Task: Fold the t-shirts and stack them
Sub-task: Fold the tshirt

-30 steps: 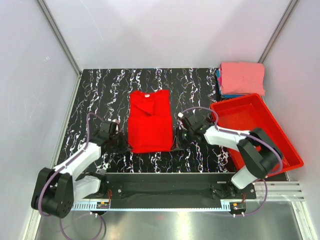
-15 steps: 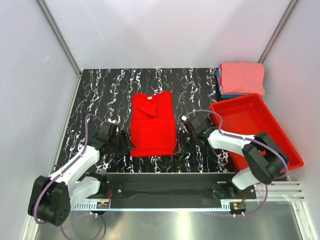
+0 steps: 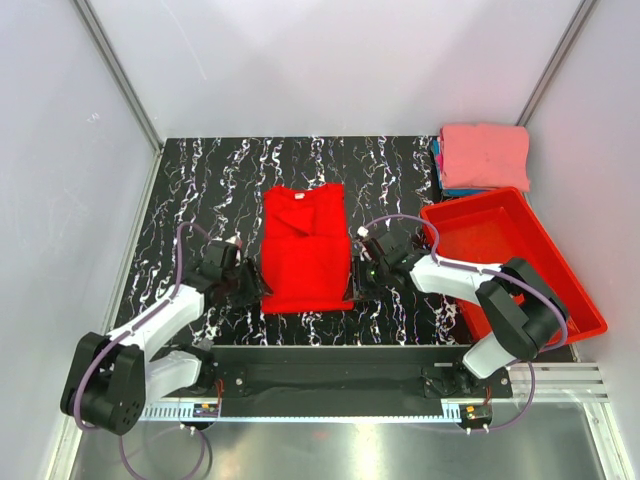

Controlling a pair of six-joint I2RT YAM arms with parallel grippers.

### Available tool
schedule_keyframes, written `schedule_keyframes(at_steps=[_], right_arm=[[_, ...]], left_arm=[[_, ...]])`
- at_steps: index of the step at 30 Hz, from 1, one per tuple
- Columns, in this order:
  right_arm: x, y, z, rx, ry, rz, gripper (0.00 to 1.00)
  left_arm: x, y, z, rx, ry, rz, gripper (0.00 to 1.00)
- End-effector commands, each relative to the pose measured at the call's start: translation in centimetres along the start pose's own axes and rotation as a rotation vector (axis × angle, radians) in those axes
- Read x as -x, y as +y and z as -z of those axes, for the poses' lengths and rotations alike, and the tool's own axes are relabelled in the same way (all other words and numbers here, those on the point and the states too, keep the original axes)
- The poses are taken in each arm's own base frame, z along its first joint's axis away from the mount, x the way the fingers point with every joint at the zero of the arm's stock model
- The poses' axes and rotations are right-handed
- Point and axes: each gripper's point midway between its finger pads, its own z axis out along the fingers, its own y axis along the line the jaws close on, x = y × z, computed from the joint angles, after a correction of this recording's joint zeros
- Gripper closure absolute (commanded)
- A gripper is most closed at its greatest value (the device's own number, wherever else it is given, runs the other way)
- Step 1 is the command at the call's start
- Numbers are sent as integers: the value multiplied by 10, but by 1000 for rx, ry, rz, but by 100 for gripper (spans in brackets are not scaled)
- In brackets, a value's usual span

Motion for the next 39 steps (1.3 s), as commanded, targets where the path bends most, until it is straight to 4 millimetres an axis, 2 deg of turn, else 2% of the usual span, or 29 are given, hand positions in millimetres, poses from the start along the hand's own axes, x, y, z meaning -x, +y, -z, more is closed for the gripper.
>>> schedule_keyframes(at_steps=[1, 6, 7, 11, 12, 18, 19, 20, 22, 23, 25, 29, 31, 39], right_arm=[[21, 16, 3, 46, -73, 41, 64], [24, 16, 6, 44, -93, 45, 63], [23, 15, 5, 39, -90, 47, 67], [19, 11, 3, 30, -80, 40, 95], [20, 9, 4, 25, -85, 38, 99], [22, 20, 27, 59, -134, 61, 100], [27, 28, 35, 92, -173, 80, 100], [18, 23, 34, 105, -165, 81, 100], [20, 28, 37, 154, -214, 91, 100], [12, 20, 33, 152, -209, 86, 100], [8, 18, 28, 166, -212, 82, 100], [-8, 1, 16, 128, -166, 56, 100], [-10, -4, 12, 112, -156, 53, 100], [-9, -8, 7, 87, -144, 40, 100]], left_arm=[[12, -16, -2, -62, -31, -34, 51], [10, -17, -4, -72, -25, -28, 57], [10, -17, -5, -72, -21, -28, 59], [10, -22, -4, -89, -10, -28, 89], [10, -22, -2, -88, -9, -27, 100], [19, -37, 20, -126, -51, -15, 100], [17, -35, 21, -126, -55, -8, 100], [16, -34, 22, -128, -61, -3, 100], [11, -31, 23, -135, -68, 5, 100], [10, -30, 23, -135, -68, 8, 100], [3, -24, 18, -122, -51, 16, 100], [-9, -9, 11, -76, -9, 36, 100], [-17, -2, 9, -55, 4, 44, 100], [-22, -2, 18, -47, -23, 70, 100]])
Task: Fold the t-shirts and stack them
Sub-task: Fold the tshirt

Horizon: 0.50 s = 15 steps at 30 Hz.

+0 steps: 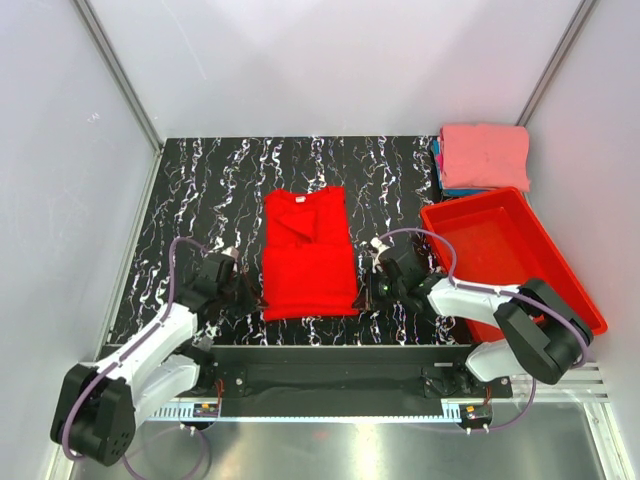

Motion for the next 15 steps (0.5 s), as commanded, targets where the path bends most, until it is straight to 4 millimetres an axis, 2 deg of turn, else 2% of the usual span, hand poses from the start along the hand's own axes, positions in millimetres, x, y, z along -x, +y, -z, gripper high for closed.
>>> schedule_keyframes(at_steps=[1, 3, 8, 10, 12, 13, 15], right_arm=[[9, 3, -4, 1, -21, 1, 100], [7, 2, -4, -4, -18, -9, 100], [4, 1, -2, -6, -18, -22, 100], [3, 0, -1, -13, -10, -20, 97], [2, 0, 2, -17, -7, -23, 82], [3, 1, 3, -17, -7, -24, 78], [2, 2, 8, -19, -7, -40, 69]], left_arm=[[-2, 1, 5, 8, -29, 19, 100], [-5, 12, 1, 43, -41, 36, 100], [-8, 15, -6, 77, 1, 19, 97], [-7, 16, -7, 91, 4, 17, 91], [-7, 19, -8, 122, 11, 21, 71], [-6, 20, -7, 130, 11, 16, 58], [-4, 18, -4, 146, 4, -3, 50]])
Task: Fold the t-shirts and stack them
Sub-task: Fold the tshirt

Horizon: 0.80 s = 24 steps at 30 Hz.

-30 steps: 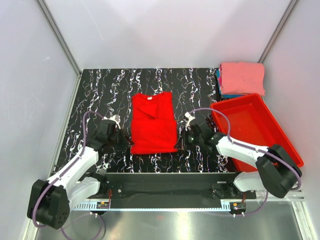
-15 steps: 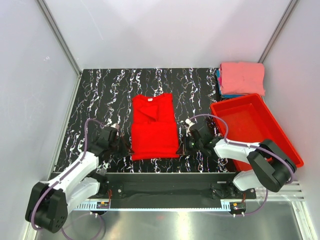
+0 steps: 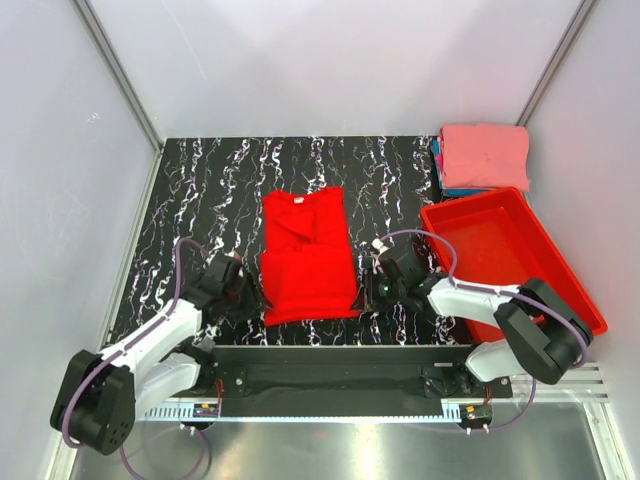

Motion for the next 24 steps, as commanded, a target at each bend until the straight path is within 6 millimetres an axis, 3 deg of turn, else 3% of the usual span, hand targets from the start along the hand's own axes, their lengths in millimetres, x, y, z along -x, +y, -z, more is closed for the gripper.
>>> schedule_keyframes(at_steps=[1, 3, 8, 14, 17, 22, 24], right_arm=[[8, 8, 10, 7, -31, -4, 62], [1, 5, 14, -11, -2, -28, 59], [-5, 2, 10, -19, 26, -45, 53], [-14, 1, -1, -5, 83, -75, 58], [-11, 3, -3, 7, 61, -74, 62], [-15, 0, -3, 6, 65, -88, 71], [-16, 0, -3, 10, 63, -92, 82]], left_arm=[[8, 3, 5, 61, -38, -38, 45], [8, 1, 8, 60, -53, -44, 41], [2, -6, 7, 5, -36, -38, 43], [-17, -4, -6, -47, 28, -9, 47], [-18, 2, -8, -23, 29, -9, 53], [-16, 7, -9, 3, 16, -10, 73], [-16, 10, -10, 16, 13, -7, 81]])
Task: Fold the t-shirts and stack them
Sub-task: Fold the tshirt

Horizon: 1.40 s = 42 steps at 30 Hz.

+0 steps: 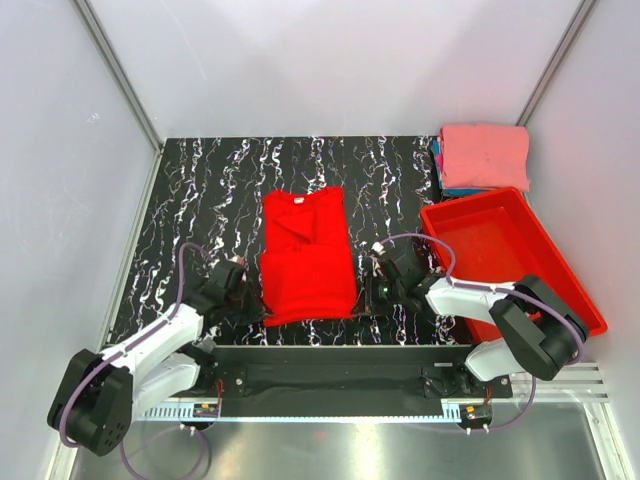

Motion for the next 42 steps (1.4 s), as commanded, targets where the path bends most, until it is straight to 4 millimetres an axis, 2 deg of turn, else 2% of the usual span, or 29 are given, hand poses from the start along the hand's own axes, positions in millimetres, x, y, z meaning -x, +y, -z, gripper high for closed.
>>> schedule_keyframes(at_steps=[1, 2, 4, 6, 8, 11, 12, 14, 20, 28, 35, 39, 42], right_arm=[[-4, -5, -2, -8, 0, -17, 93], [-4, -7, -3, -13, -1, -14, 98], [-8, -11, -3, -23, 8, -18, 100], [-10, -12, -4, -20, 14, -21, 100], [-11, -13, -4, -20, 14, -23, 100], [-11, -13, -3, -23, 8, -20, 100], [-11, -13, -3, -22, 7, -21, 100], [-11, -13, -2, -23, 6, -23, 100], [-10, -13, 0, -26, -2, -26, 100], [-10, -15, 6, -43, -22, -28, 100], [-10, -13, 7, -24, -28, -32, 100], [-12, -13, 5, -18, -24, -37, 100], [-11, -12, 6, -12, -25, -40, 100]], left_arm=[[-4, 14, -4, 47, 3, -4, 87], [-5, 16, -5, 55, 2, -5, 98], [-6, 20, -5, 74, 5, -5, 100], [-4, 20, -3, 78, 1, -8, 90], [-1, 19, 0, 86, -15, -2, 66], [3, 15, 5, 83, -37, -13, 57], [1, 13, 6, 82, -37, -30, 50], [-4, 14, 8, 90, -26, -29, 46], [-17, 25, 8, 132, -16, -3, 46], [-14, 23, 14, 183, -29, -34, 41], [-25, 29, 11, 184, -2, 3, 44], [-37, 18, 4, 91, 35, 43, 47], [-44, 31, 2, 134, 50, 61, 51]])
